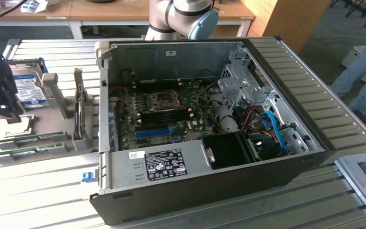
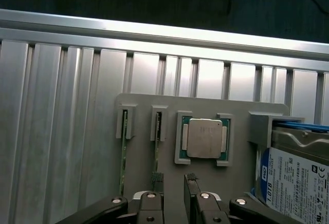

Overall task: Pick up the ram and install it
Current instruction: 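Pick up the ram and move it above insertion slot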

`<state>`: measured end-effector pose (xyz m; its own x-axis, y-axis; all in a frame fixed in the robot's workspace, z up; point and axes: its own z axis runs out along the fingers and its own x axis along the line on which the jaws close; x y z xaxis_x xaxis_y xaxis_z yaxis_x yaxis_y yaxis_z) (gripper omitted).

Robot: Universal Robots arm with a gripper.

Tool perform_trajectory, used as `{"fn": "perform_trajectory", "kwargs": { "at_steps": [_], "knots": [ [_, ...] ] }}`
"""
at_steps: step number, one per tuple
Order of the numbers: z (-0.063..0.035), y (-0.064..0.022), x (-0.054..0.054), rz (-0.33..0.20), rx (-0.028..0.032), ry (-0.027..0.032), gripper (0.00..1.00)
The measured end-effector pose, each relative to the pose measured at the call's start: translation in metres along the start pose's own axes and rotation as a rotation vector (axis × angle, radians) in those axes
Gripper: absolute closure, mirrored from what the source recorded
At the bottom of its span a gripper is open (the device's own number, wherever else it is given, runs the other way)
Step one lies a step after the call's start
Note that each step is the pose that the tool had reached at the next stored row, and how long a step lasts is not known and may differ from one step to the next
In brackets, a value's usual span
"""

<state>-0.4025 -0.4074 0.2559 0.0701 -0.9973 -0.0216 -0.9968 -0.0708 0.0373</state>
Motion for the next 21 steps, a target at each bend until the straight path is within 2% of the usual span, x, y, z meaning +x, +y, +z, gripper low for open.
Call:
{"fn": "perform_trajectory", "kwargs": {
  "at_steps": [21],
  "knots": [
    [-0.0005,0.0019,0.027,0.000,-0.0001,0.0000,0.70]
  ]
}}
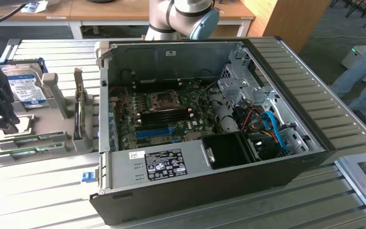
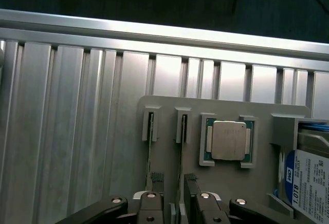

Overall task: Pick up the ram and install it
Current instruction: 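Pick up the ram and move it above insertion slot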

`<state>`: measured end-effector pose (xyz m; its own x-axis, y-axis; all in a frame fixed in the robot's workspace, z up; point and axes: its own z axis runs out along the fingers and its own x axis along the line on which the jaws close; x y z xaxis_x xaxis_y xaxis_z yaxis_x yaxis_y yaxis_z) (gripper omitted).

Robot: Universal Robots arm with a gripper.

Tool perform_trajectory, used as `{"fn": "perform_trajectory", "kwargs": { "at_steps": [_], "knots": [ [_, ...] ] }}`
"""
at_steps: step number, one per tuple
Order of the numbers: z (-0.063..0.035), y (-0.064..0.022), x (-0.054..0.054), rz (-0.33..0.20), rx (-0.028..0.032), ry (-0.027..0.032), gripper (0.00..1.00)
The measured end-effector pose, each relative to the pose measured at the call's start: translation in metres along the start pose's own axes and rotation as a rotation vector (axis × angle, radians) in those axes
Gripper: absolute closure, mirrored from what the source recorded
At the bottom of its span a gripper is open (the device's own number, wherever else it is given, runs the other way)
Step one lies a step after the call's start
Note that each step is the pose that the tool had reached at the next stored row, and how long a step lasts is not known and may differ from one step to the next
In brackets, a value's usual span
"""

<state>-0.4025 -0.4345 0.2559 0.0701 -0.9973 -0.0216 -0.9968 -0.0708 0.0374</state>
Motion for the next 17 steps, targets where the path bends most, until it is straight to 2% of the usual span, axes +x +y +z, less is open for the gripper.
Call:
{"fn": "perform_trajectory", "kwargs": {
  "at_steps": [5,7,17],
  "knots": [
    [0.0010,0.0005,0.007,0.000,0.0002,-0.0002,0.70],
    [0.0119,0.0001,0.008,0.000,0.0001,-0.0001,0.70],
    [0.0236,-0.0003,0.009,0.000,0.0001,-0.0001,0.70]
  ]
}}
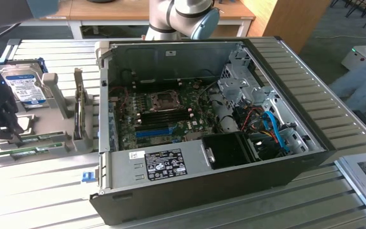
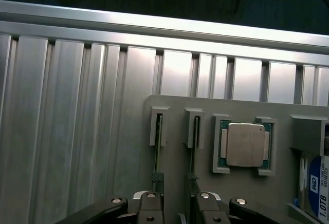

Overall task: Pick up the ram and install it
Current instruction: 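Pick up the ram and move it above insertion slot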

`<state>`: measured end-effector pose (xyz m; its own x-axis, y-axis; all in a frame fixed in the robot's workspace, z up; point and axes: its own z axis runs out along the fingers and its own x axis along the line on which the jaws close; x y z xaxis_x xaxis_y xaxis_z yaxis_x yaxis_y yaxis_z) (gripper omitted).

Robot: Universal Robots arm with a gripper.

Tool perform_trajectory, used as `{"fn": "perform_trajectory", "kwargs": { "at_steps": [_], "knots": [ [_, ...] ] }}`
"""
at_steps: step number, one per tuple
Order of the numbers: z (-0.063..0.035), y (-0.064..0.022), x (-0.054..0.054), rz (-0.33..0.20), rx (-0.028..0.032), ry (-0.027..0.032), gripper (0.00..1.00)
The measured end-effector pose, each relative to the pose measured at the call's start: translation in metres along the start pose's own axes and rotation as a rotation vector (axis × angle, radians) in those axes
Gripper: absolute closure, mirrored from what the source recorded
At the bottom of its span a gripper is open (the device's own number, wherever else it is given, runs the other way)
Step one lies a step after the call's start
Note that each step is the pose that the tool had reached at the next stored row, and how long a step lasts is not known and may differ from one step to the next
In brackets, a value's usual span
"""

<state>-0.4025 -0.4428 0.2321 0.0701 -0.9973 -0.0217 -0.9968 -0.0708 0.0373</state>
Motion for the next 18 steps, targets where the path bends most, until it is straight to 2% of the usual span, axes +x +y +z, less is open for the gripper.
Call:
{"fn": "perform_trajectory", "kwargs": {
  "at_steps": [7,18],
  "knots": [
    [0.0016,-0.0001,0.0002,0.000,0.0000,0.0000,0.70],
    [0.0013,0.0005,0.0080,0.000,-0.0002,0.0002,0.70]
  ]
}}
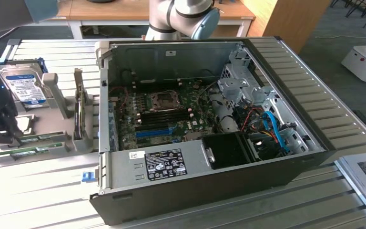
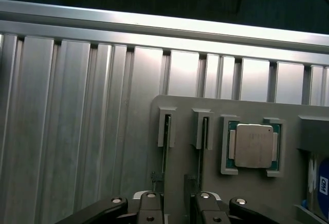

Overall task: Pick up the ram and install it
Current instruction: 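Pick up the ram and move it above insertion slot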

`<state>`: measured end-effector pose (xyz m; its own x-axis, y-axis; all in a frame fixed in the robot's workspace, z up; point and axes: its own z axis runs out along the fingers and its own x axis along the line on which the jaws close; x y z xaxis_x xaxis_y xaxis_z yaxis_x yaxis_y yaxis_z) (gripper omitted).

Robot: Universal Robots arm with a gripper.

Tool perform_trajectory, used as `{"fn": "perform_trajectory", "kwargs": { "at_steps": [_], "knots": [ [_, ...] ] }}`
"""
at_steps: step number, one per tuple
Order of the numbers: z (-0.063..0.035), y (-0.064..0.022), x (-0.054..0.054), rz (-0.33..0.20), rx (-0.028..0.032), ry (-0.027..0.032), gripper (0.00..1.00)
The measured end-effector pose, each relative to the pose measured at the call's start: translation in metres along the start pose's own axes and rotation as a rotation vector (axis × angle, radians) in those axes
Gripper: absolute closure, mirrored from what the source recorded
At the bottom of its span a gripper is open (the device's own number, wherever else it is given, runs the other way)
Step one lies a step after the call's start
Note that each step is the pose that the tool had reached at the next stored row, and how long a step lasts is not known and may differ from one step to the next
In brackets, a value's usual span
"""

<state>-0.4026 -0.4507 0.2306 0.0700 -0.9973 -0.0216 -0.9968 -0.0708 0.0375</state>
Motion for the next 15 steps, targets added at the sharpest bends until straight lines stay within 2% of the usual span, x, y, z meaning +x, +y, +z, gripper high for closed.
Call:
{"fn": "perform_trajectory", "kwargs": {
  "at_steps": [6,15],
  "knots": [
    [0.0001,-0.0007,0.000,0.000,0.0002,-0.0001,0.70],
    [-0.0005,-0.0135,0.002,0.000,-0.0011,-0.0002,0.70]
  ]
}}
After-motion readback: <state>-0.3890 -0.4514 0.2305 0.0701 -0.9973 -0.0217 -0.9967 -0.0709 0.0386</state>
